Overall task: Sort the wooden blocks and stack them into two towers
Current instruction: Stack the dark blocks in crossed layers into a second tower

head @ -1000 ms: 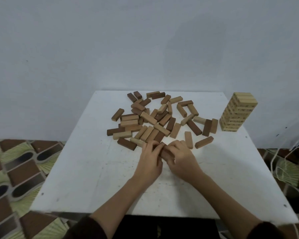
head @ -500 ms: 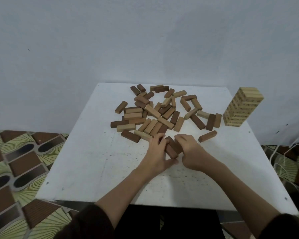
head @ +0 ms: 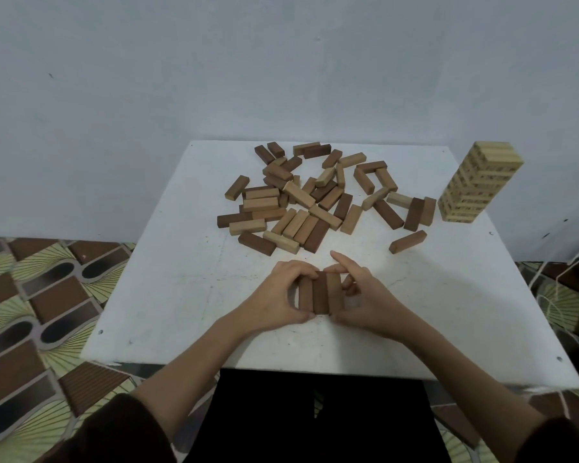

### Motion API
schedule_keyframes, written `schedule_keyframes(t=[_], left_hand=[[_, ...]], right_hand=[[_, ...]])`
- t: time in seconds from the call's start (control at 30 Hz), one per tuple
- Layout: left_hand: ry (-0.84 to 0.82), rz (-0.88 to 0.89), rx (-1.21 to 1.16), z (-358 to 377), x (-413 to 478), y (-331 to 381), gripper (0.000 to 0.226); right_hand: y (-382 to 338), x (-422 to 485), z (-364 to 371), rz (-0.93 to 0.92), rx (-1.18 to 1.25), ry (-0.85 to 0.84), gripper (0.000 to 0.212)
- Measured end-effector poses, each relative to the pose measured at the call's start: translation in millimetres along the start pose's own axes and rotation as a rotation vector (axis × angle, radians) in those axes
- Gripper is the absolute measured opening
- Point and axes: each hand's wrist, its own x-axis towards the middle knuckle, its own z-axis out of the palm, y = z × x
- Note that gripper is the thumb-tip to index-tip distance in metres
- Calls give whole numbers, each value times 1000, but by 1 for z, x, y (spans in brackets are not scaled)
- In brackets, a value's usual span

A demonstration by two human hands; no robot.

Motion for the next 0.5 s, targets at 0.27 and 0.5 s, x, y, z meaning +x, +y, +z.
schedule_keyframes(t=[0.27,0.5], left_hand=[[35,-25,-50,7,-7,1,85],[52,-10,-28,11,-10,0,93]], right_hand=[[10,-1,13,-86,-26,48,94],[7,0,13,-105,-61,40,93]])
